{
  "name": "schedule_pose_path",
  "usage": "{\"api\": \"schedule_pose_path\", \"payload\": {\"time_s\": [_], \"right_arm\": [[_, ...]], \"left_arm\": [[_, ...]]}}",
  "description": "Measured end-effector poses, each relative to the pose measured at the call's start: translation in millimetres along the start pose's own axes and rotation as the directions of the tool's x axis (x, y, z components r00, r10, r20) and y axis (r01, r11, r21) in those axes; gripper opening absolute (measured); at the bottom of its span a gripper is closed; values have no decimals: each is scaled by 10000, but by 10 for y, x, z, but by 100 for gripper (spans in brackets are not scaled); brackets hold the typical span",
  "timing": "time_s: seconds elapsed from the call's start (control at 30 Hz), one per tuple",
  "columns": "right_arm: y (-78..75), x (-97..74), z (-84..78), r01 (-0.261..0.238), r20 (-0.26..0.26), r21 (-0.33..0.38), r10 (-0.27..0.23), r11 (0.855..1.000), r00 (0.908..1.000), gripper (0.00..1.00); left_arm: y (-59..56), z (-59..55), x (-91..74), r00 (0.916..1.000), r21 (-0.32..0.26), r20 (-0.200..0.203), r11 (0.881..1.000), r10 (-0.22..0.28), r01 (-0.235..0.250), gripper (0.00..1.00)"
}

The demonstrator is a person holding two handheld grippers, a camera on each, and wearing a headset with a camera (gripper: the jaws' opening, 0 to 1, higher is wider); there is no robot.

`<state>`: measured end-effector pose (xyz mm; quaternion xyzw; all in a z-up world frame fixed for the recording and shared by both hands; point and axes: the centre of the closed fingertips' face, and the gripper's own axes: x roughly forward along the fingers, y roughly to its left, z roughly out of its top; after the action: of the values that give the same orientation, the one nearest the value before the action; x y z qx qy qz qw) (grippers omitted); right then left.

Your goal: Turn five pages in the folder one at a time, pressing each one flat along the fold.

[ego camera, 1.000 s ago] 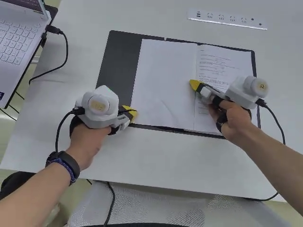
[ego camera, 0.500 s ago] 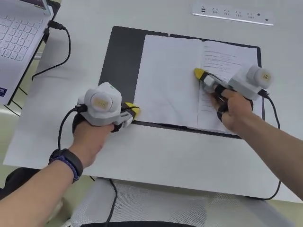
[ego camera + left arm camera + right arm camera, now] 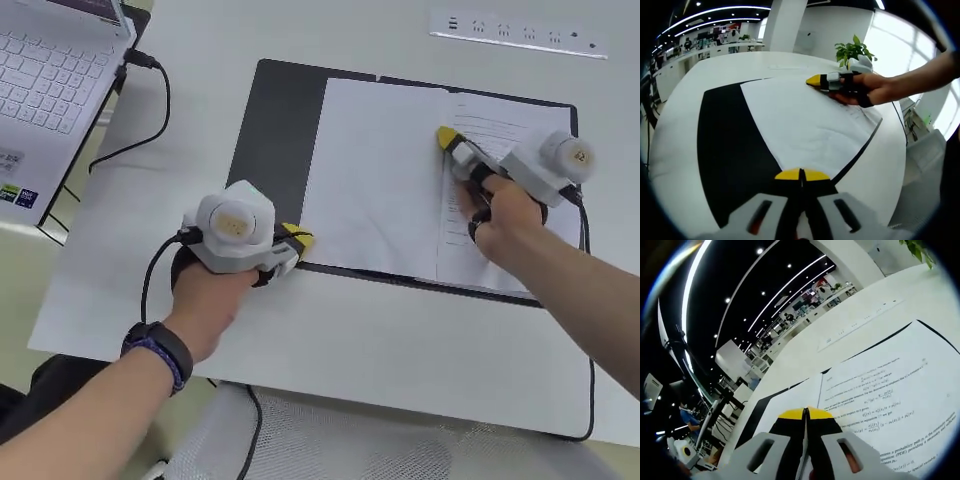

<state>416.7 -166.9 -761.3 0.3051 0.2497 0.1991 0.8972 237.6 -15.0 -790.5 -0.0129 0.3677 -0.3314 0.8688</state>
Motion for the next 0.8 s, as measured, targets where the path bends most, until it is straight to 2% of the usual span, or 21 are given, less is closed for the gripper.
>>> {"api": "schedule_pose_path", "payload": {"time_s": [0.27, 0.8], "right_arm": [[-36, 85, 57, -3, -53, -158, 2, 9999, 10000, 0], [-184, 442, 297, 515, 413, 225, -524, 9984, 9978, 0]], "left_arm": [[-7, 0, -3, 10000, 84, 21, 10000, -17, 16, 0], [-5, 2, -4, 10000, 15, 20, 10000, 23, -23, 0]]}}
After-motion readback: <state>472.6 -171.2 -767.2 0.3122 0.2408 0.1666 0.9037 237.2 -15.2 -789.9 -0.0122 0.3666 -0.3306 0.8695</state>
